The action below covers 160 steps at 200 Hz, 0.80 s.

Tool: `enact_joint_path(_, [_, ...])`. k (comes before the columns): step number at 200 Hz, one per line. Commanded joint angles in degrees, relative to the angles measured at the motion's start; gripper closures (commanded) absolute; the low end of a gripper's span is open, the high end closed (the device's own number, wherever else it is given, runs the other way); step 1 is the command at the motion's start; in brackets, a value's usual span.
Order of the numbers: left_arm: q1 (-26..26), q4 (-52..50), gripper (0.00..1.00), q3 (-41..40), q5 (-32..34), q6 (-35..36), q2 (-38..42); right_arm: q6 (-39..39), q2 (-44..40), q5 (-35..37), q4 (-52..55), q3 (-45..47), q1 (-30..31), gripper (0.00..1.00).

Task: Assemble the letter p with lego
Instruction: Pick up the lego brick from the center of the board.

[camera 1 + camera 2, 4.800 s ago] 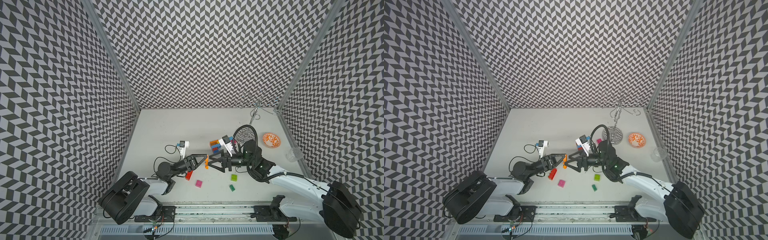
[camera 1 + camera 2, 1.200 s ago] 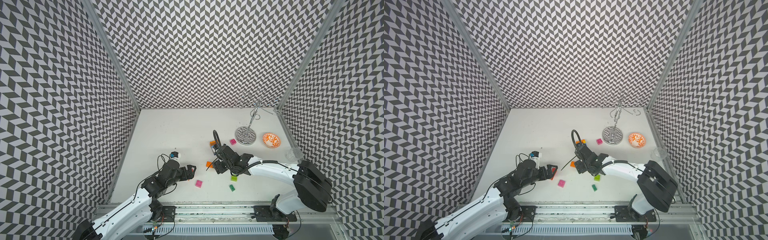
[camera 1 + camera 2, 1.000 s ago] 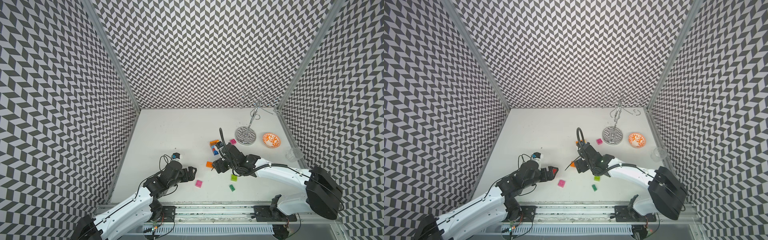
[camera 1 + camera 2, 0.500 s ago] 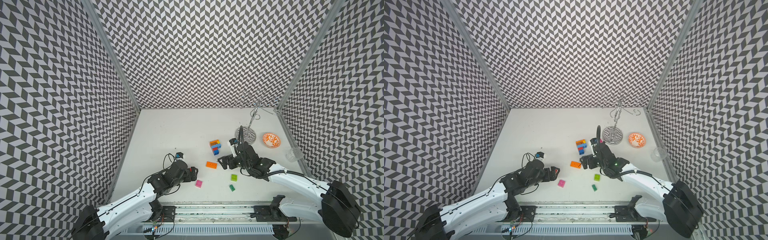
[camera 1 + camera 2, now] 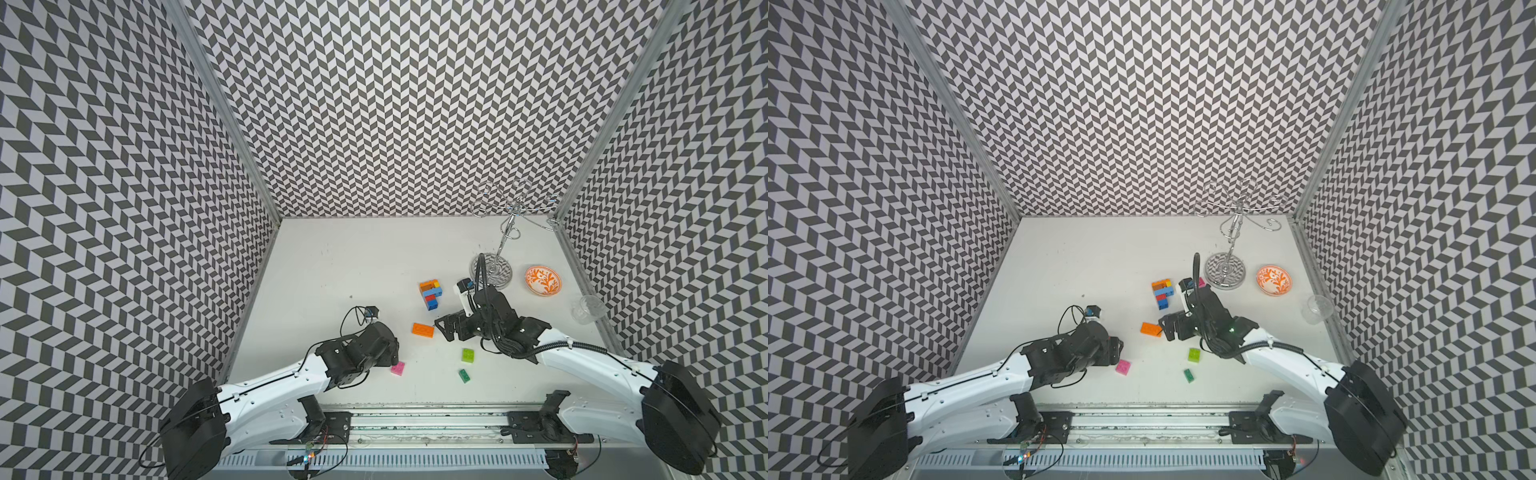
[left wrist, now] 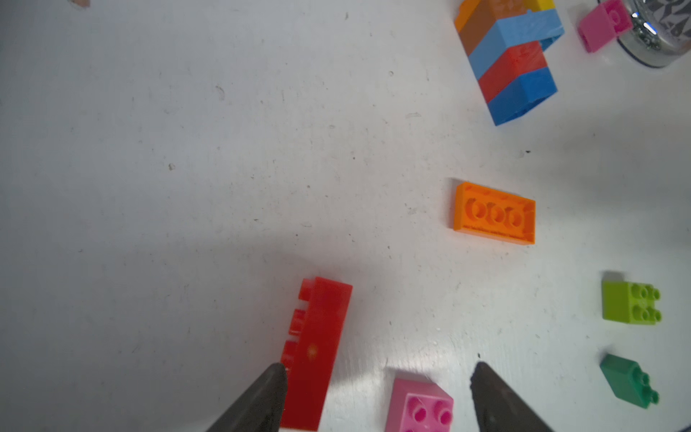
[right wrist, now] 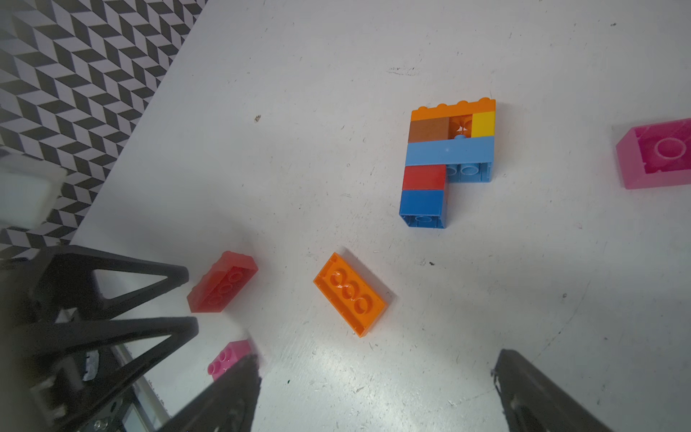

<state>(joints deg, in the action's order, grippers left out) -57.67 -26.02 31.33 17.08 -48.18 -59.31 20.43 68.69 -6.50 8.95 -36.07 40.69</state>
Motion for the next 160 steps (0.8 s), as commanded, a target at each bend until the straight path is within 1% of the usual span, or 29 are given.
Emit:
enact_joint_path(1, [-4.8,-7.2,0.19,5.9,8.4,-3.3,-1.5,0.4,-0.4,-0.1,-1.4,1.1,-0.2,0.01])
enact_joint_path(17, [-7.1,-8.7,0.19,8.3,7.1,-3.3,-4.4,1.5,-0.9,1.8,-1.6,1.5,-0.2,0.01])
enact_joint_path(34, [-8.7,-8.6,0.19,9.6,2.0,-2.4,-8.2,2.9,-1.6,5.1,-1.4,1.5,-0.4,0.01])
enact_joint_path(51, [-10.0,-9.4,0.19,10.8,-1.0,-2.1,-11.9,3.6,-2.4,6.7,-1.4,1.9,-0.7,0.01])
enact_joint_path(70, [-10.5,-10.0,0.22,11.6,-1.8,-1.9,-15.0,3.9,-3.0,6.0,-2.3,2.6,-1.3,0.01])
enact_joint_path(98, [-10.1,-9.3,0.25,11.8,-3.2,-1.3,-17.3,4.3,-3.1,5.3,-2.5,3.2,-2.0,0.01])
enact_joint_path(118, [-9.8,-9.1,0.31,11.8,-5.0,-0.6,-19.4,4.3,-3.5,5.1,-2.6,3.9,-2.3,0.01])
enact_joint_path(160, [-9.9,-9.4,0.36,12.0,-5.5,-0.5,-23.0,4.6,-5.0,4.4,-3.1,5.4,-2.7,0.01])
